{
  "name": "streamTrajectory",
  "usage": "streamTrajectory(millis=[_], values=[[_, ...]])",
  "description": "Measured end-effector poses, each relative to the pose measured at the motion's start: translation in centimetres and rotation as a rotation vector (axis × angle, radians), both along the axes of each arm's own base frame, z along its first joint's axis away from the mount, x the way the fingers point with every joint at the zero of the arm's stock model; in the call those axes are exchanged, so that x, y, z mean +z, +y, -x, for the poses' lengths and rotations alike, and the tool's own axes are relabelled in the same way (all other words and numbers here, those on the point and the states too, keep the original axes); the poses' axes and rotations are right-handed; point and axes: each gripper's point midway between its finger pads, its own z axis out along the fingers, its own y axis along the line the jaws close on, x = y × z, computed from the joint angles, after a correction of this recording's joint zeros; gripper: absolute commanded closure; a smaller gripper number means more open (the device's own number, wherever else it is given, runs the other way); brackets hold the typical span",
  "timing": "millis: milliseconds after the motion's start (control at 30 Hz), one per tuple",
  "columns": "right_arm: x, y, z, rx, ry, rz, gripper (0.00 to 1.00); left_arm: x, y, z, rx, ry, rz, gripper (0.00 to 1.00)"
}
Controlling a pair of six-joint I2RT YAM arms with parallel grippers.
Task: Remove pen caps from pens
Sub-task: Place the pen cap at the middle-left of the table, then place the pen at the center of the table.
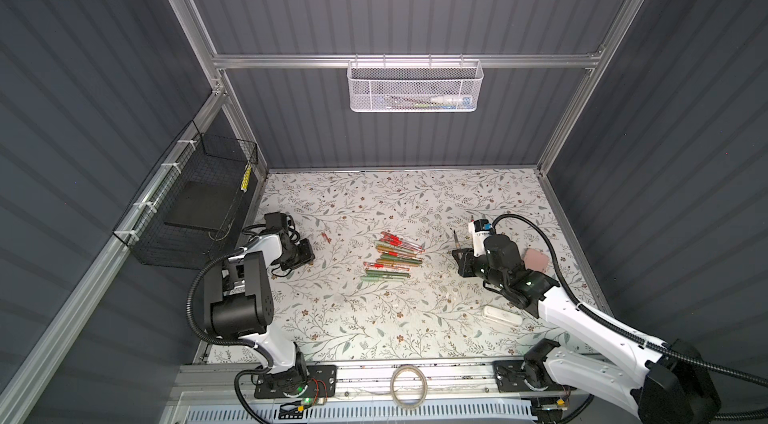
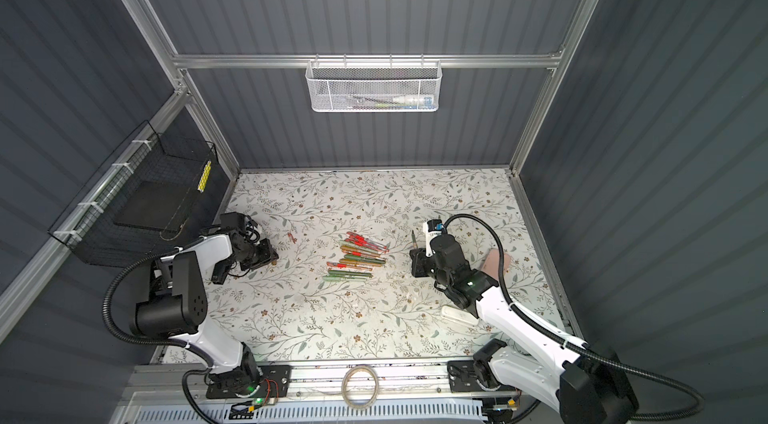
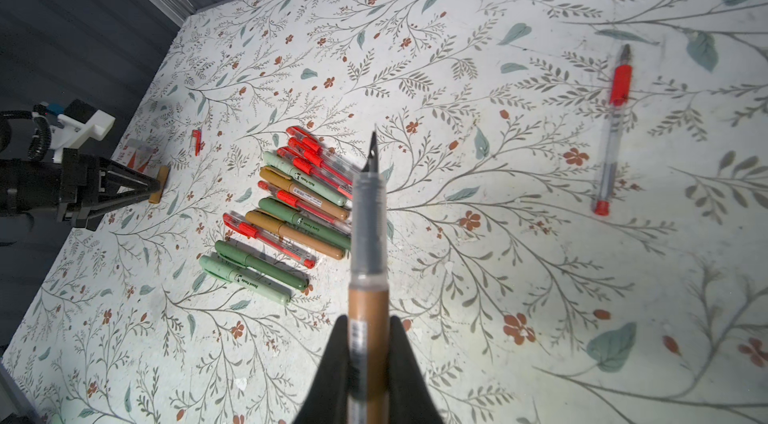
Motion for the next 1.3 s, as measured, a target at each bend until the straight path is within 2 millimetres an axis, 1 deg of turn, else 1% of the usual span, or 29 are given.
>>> streamTrajectory(millis=[100, 200, 300, 367, 400, 467, 500, 567, 667, 700, 800, 967, 1067, 1167, 1200, 1267, 1300], values=[[0.0, -0.6, -0.1, -0.011, 0.001, 0.006, 1.00, 0.5, 0.0, 0.1, -0.001, -0.014, -0.010, 0.50], [0.1, -1.4, -0.6, -0.032, 0.014, 0.014, 1.00, 1.9, 0.0, 0.6, -0.004, -0.056, -0.021, 0.40], [0.1, -1.7, -1.4, -0.043, 0.020, 0.028, 1.00, 4.8, -0.1, 0.6, -0.016, -0.153, -0.040, 0.30], [-0.4, -1.4, -1.9, -0.039, 0.038, 0.045, 1.00, 7.1, -0.3, 0.4, -0.033, -0.232, -0.045, 0.22], [-0.8, -1.3, -2.2, -0.037, 0.051, 0.053, 1.00, 8.0, -0.4, 0.3, -0.047, -0.265, -0.045, 0.18], [-2.5, -1.0, -2.6, -0.035, 0.099, 0.081, 1.00, 10.0, -0.7, 0.1, -0.074, -0.336, -0.052, 0.07], [-3.3, -1.0, -2.7, -0.034, 0.122, 0.094, 1.00, 10.7, -0.7, 0.1, -0.085, -0.364, -0.056, 0.05], [-5.2, -0.9, -3.0, -0.036, 0.174, 0.124, 1.00, 12.3, -0.7, 0.1, -0.100, -0.422, -0.055, 0.03], [-7.2, -0.5, -4.0, -0.043, 0.236, 0.158, 1.00, 14.4, -0.6, 0.3, -0.101, -0.493, -0.031, 0.00], [-7.7, -0.3, -4.4, -0.045, 0.250, 0.164, 1.00, 14.8, -0.4, 0.4, -0.096, -0.506, -0.024, 0.00], [-9.2, 0.3, -5.3, -0.053, 0.281, 0.168, 1.00, 15.5, -0.2, 0.6, -0.092, -0.528, -0.004, 0.00], [-12.5, 0.4, -5.2, -0.069, 0.353, 0.188, 1.00, 15.4, -0.6, 0.7, -0.106, -0.529, 0.023, 0.00], [-12.5, 0.9, -6.2, -0.071, 0.344, 0.182, 1.00, 15.5, -0.7, 0.7, -0.110, -0.534, 0.030, 0.00], [-12.6, 1.5, -7.4, -0.075, 0.336, 0.178, 0.99, 15.0, -0.7, 0.7, -0.111, -0.529, 0.033, 0.00], [-12.6, 1.6, -7.6, -0.076, 0.333, 0.175, 0.96, 14.8, -0.7, 0.7, -0.110, -0.524, 0.034, 0.00], [-12.7, 1.8, -7.9, -0.080, 0.326, 0.167, 0.87, 14.6, -0.7, 0.7, -0.108, -0.518, 0.036, 0.00], [-12.6, 1.8, -8.0, -0.082, 0.325, 0.166, 0.85, 14.5, -0.7, 0.7, -0.108, -0.516, 0.037, 0.00]])
